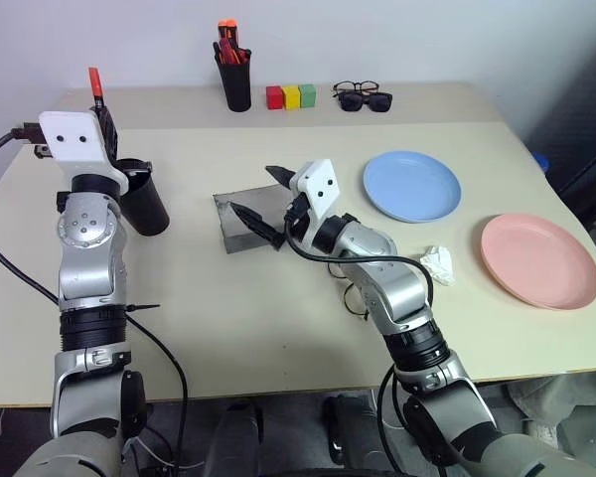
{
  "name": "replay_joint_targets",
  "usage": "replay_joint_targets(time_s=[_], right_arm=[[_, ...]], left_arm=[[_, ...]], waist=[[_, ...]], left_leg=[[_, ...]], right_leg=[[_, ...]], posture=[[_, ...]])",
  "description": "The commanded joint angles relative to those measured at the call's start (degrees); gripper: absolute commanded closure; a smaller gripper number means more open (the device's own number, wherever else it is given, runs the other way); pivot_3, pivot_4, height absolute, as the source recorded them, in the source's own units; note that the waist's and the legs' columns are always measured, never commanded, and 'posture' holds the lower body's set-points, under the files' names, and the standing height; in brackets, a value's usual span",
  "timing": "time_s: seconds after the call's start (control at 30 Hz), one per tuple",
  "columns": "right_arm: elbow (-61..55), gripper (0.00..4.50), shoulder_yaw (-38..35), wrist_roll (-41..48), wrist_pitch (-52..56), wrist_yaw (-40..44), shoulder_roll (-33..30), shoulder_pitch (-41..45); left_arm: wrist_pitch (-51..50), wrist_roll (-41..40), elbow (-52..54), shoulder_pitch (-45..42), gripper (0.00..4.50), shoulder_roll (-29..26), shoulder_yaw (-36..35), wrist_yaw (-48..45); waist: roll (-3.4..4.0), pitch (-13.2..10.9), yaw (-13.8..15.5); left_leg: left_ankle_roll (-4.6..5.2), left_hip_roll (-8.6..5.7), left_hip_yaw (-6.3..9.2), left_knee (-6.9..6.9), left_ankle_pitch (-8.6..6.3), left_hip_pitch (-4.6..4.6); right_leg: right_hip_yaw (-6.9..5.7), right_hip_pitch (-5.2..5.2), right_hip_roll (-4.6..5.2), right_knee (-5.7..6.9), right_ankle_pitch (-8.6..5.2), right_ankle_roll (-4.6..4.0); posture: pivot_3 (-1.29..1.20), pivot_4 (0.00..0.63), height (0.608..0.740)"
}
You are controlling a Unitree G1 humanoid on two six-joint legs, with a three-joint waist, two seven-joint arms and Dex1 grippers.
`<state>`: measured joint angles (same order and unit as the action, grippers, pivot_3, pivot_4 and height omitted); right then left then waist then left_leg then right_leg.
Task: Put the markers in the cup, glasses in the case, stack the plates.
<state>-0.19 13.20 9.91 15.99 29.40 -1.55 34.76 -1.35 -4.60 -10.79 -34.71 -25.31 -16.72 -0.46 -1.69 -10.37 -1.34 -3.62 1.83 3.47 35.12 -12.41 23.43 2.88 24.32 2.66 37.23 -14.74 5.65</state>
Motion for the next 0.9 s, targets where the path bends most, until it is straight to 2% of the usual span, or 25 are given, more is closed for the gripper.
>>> replay_joint_targets(time_s=[0.03,0.13,0.27,0.3,0.37,0.43,0.53,0.6,0.73,0.83,0.9], right_arm=[[-2.7,0.00,-0.2,0.1,-0.8,-0.4,0.3,0.2],[-2.7,0.00,-0.1,0.1,-0.9,-0.4,0.4,0.2],[-2.3,0.00,-0.3,0.3,-1.0,-0.2,0.3,0.6],[-2.3,0.00,-0.3,0.3,-1.0,-0.1,0.3,0.6],[-2.3,0.00,-0.3,0.3,-0.9,0.0,0.3,0.6],[-2.4,0.00,-0.3,0.4,-0.9,0.1,0.2,0.6],[-3.0,0.00,-1.0,0.3,-0.5,1.1,-1.8,0.0],[-3.2,0.00,-1.3,0.4,-0.4,1.6,-3.0,-0.3],[-4.9,0.00,-1.3,-0.2,-0.5,5.8,-9.5,-1.7],[-8.4,0.00,-1.8,2.7,1.8,14.7,-18.5,-4.2],[-8.7,0.00,-2.7,3.1,2.0,17.1,-22.5,-4.9]], left_arm=[[3.1,-0.2,-0.8,1.1,4.46,0.9,-1.2,0.8],[4.2,-0.4,-1.8,2.2,4.46,1.5,-1.0,0.3],[4.7,0.1,-2.8,2.9,2.84,1.8,-1.1,1.2],[4.8,0.2,-2.8,2.9,2.22,1.7,-1.1,1.4],[4.9,-1.1,-2.4,2.6,1.30,2.1,-1.8,1.4],[5.3,-3.8,-0.8,2.3,1.30,3.0,-2.5,0.0],[1.3,-13.0,8.5,3.1,1.30,3.7,0.4,-10.8],[-2.3,-15.5,12.2,4.0,1.30,3.0,2.4,-15.5],[-17.1,-18.0,18.9,7.4,0.04,-4.0,10.1,-26.3],[-27.7,-14.1,18.6,8.0,0.04,-11.0,19.3,-32.8],[-30.5,-13.1,16.9,7.0,0.04,-12.4,22.5,-35.3]], waist=[[0.00,0.0,0.1],[0.00,0.0,0.1],[0.00,0.0,0.2],[0.00,0.0,0.2],[0.00,0.0,0.2],[0.00,0.0,0.2],[-0.01,0.0,0.3],[-0.01,0.0,0.5],[0.06,0.0,0.1],[0.12,-0.1,-0.2],[0.14,-0.1,-0.5]], left_leg=[[0.00,0.00,0.00,0.00,0.00,0.00],[0.00,0.00,0.00,0.00,0.00,0.00],[0.00,0.00,0.00,0.00,0.00,0.00],[0.00,0.00,0.00,0.00,0.00,0.00],[0.00,0.00,0.00,0.01,0.00,0.00],[0.00,0.00,0.00,0.00,0.00,0.00],[0.00,0.00,0.01,0.02,0.00,0.03],[-0.01,-0.01,0.01,0.02,0.00,0.06],[0.00,-0.02,0.00,0.01,0.00,0.01],[0.01,0.00,0.00,0.00,0.00,-0.03],[0.02,0.00,0.00,0.00,-0.01,-0.02]], right_leg=[[0.00,0.00,0.00,0.00,0.00,0.00],[0.00,0.00,0.00,0.00,0.00,0.00],[0.00,0.00,0.00,0.00,0.00,0.00],[0.00,0.00,0.00,0.00,0.00,0.00],[0.00,0.00,0.00,0.00,0.00,0.00],[0.00,0.00,0.00,0.00,0.00,0.00],[-0.01,0.00,0.01,0.00,0.00,0.00],[-0.01,0.00,0.03,-0.02,0.00,0.00],[0.00,-0.03,0.01,-0.01,0.00,0.01],[0.01,-0.03,-0.03,0.01,-0.02,0.00],[0.03,-0.04,-0.04,-0.01,-0.03,0.01]], posture=[[0.00,0.150,0.740],[0.00,0.150,0.740],[0.00,0.150,0.740],[0.00,0.150,0.740],[0.00,0.150,0.740],[0.00,0.150,0.740],[0.00,0.150,0.740],[0.00,0.150,0.740],[0.00,0.150,0.740],[0.00,0.150,0.740],[0.00,0.150,0.740]])
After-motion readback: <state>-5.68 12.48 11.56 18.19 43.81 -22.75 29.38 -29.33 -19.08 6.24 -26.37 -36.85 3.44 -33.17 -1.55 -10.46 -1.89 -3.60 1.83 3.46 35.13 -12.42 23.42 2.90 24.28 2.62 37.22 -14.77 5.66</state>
